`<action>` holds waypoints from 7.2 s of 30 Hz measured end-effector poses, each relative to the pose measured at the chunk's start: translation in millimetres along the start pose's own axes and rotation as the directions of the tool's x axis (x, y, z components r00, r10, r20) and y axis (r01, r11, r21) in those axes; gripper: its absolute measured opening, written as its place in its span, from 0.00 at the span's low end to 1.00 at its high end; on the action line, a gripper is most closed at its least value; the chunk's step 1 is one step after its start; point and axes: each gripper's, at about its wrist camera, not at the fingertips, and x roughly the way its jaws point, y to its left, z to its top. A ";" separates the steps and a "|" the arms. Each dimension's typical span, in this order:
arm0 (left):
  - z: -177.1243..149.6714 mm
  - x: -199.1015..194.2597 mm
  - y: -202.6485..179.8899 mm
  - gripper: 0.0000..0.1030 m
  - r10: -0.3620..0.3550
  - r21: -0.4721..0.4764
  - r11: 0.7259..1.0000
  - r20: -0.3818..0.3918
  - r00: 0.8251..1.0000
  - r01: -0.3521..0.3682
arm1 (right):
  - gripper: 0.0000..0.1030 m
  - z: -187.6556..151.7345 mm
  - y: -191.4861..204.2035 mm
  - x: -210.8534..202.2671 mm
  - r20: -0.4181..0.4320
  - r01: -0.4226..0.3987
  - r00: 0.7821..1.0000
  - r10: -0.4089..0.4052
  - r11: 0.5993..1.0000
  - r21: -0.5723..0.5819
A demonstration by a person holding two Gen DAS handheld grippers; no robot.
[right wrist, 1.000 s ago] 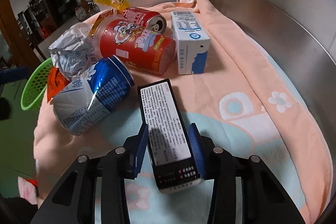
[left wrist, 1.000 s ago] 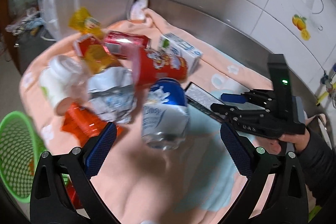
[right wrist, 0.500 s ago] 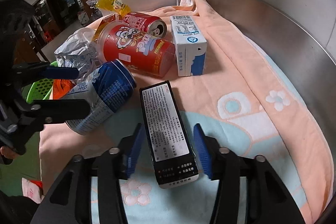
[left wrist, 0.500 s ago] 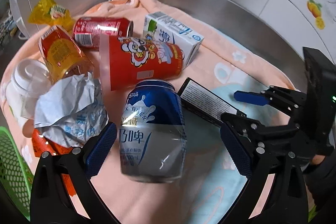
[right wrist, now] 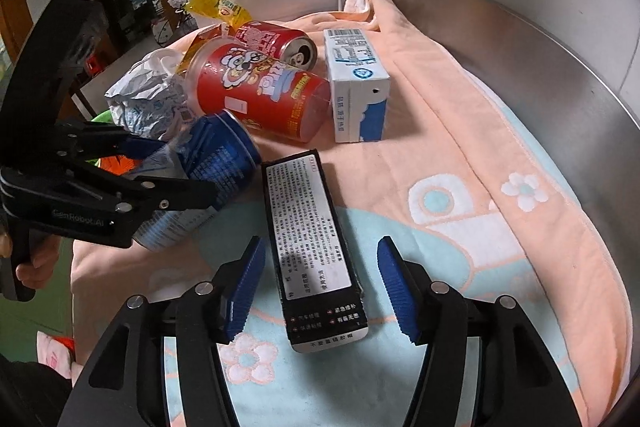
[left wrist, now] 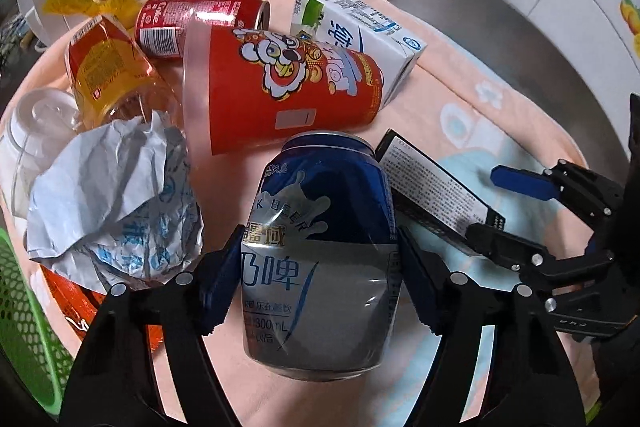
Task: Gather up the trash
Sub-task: 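Close the left tool around the blue-and-white beer can and lift it, then carry the can into the green basket and open the left tool while the right tool holds the device, then move the black device over the green basket and open the right tool, then return the right tool to the blanket and grasp the crumpled silver foil, then grasp the orange snack packet with the left tool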
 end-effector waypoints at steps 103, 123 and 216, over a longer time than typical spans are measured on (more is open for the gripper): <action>-226.1 -193.5 360.5 0.71 0.486 -0.812 0.533 0.065 0.872 -0.237 | 0.45 133.6 381.9 128.5 -0.177 -0.426 0.905 0.387 0.826 -0.370; -245.0 -214.7 346.0 0.73 0.513 -0.835 0.501 0.076 0.855 -0.226 | 0.63 158.7 405.6 139.4 -0.154 -0.496 0.868 0.471 0.835 -0.240; -53.5 -51.7 138.9 0.43 0.095 -0.523 0.851 0.051 0.994 -0.055 | 0.44 49.2 101.7 14.4 0.051 -0.127 0.991 0.126 0.992 0.022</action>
